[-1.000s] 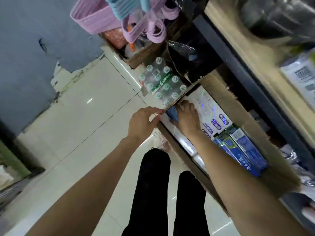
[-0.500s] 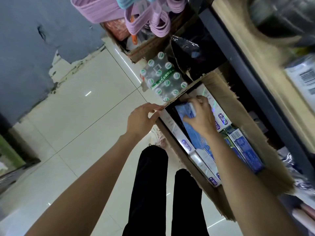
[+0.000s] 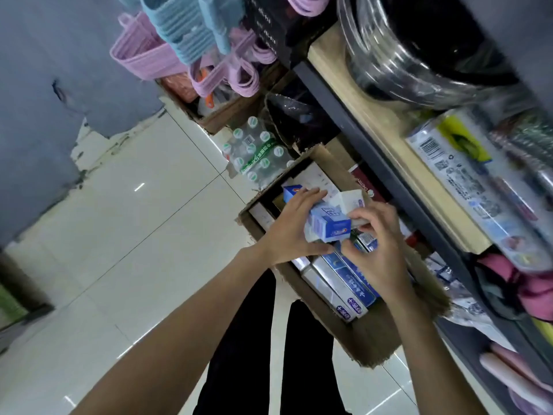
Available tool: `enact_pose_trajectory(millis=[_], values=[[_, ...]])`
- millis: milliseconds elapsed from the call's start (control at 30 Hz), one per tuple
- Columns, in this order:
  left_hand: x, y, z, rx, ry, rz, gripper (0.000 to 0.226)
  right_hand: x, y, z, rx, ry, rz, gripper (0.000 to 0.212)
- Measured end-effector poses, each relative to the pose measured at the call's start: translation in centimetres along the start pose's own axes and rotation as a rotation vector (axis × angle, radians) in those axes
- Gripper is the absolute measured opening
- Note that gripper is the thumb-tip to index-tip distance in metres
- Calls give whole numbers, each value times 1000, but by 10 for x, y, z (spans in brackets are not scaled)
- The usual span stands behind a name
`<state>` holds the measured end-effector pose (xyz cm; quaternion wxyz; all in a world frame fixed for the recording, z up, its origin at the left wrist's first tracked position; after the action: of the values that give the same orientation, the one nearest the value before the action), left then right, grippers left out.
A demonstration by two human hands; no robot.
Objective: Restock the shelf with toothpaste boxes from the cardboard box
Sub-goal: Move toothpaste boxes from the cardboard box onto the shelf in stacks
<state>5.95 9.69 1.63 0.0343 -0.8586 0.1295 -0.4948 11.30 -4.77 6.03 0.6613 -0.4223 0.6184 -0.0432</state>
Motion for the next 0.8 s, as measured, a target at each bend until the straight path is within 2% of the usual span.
enact_pose_trajectory(millis=[67, 133, 200, 300, 333, 400, 467, 500, 567, 667, 800], values=[[-5, 4, 16, 51, -24, 57, 68, 12, 7, -1, 1, 26, 30, 22], [-20, 7, 28, 53, -88, 62, 55, 34, 18, 0, -8, 90, 43, 20], [-32, 11, 33, 53, -124, 22, 53, 50, 25, 6, -43, 159, 25, 38], [-36, 12, 36, 67, -170, -23, 48, 58, 30, 14, -187, 151, -46, 73], [-35, 11, 37, 60, -171, -9, 46, 56, 29, 17, -236, 137, -63, 80], [-26, 6, 35, 32, -183, 0, 55, 46, 19, 18, -272, 136, -70, 79], [-10, -1, 26, 26, -188, -95, 68, 28, -1, 13, -237, 163, -37, 73], [2, -6, 19, 44, -174, -167, 67, 16, -14, 7, -212, 187, 6, 72], [25, -18, 3, 118, -165, -344, 57, -13, -42, -4, -130, 256, 199, 68], [58, -29, -29, 204, -206, -718, 33, -48, -84, -25, 78, 324, 583, 66], [102, -35, -73, 221, -273, -1076, 49, -87, -116, -51, 255, 467, 836, 47]])
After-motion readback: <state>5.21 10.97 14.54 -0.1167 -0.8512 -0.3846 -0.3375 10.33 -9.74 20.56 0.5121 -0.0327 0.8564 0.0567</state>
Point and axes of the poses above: each hand's wrist, its own z-axis towards the middle knuckle, its own y-axis out of the palm, x = y × z, the point moved 6 cm from there along z, towards the middle knuckle, and after that the axes turned 7 degrees about -z, right-handed, at the moved point
